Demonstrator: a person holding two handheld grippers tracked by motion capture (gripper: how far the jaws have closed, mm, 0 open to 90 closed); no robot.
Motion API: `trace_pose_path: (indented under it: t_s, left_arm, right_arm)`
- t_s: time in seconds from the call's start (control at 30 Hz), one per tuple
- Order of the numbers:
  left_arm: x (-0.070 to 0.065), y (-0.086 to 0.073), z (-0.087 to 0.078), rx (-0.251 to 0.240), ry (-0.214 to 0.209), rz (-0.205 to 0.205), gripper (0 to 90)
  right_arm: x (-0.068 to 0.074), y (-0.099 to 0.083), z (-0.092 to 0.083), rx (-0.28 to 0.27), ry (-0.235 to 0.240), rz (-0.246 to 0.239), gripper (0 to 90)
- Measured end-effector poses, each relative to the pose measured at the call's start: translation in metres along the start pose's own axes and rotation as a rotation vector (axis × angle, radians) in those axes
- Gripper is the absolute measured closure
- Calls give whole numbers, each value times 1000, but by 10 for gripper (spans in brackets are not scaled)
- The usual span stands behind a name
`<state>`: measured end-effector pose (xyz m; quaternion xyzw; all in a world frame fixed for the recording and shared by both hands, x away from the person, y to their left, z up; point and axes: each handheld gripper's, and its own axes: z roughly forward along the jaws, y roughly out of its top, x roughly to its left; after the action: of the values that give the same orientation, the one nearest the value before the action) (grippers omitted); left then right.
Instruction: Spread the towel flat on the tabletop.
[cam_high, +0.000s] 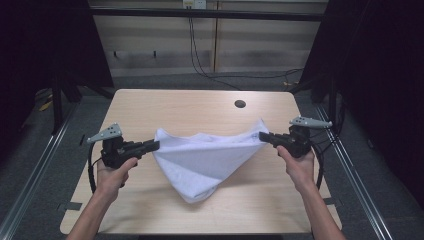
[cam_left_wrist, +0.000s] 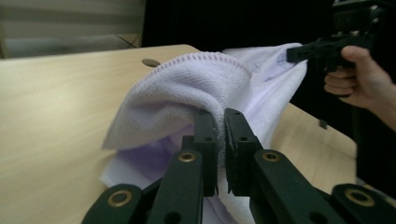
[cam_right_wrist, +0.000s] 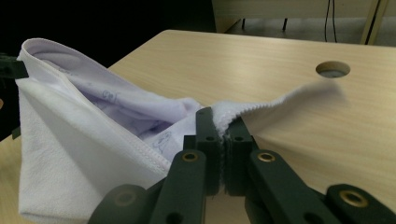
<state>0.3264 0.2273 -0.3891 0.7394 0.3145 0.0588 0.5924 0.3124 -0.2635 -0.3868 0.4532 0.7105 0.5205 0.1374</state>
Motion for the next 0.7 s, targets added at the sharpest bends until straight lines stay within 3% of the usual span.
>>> trace_pose_path:
  t_s: [0.17, 0.2, 0.23, 0.27, 0.37, 0.4, 0.43, 0.47, 0.5, 0.57, 0.6, 0.63, 0.7]
  left_arm:
    - [6, 44, -2, -68, 64, 34, 853]
    - [6, 44, -2, -68, 64, 34, 853]
    - [8, 53, -2, -78, 82, 41, 853]
    - [10, 70, -1, -98, 115, 62, 853]
    - [11, 96, -3, -137, 141, 86, 853]
    - [11, 96, -3, -137, 141, 86, 853]
    - [10, 106, -5, -149, 152, 101, 853]
    - [9, 124, -7, -171, 168, 124, 853]
    - [7, 133, -8, -177, 175, 130, 853]
    - [5, 142, -10, -188, 161, 132, 852]
    - [-3, 149, -12, -227, 145, 134, 853]
    - [-3, 149, -12, -227, 145, 134, 853]
    - [-15, 147, -15, -220, 157, 187, 853]
  right_arm:
    - [0, 38, 3, -48, -20, -4, 882]
    - [0, 38, 3, -48, -20, -4, 882]
    - [1, 47, 4, -54, -27, -11, 881]
    - [2, 68, 6, -74, -52, -23, 881]
    - [3, 95, 7, -101, -86, -41, 882]
    - [3, 104, 7, -110, -96, -48, 881]
    - [3, 104, 7, -110, -96, -48, 881]
    - [5, 125, 7, -130, -122, -68, 881]
    - [5, 133, 7, -134, -130, -76, 880]
    - [5, 142, 6, -137, -129, -89, 880]
    - [2, 160, 3, -152, -152, -80, 879]
    - [2, 160, 3, -152, -152, -80, 879]
    - [4, 169, -6, -193, -161, -93, 880]
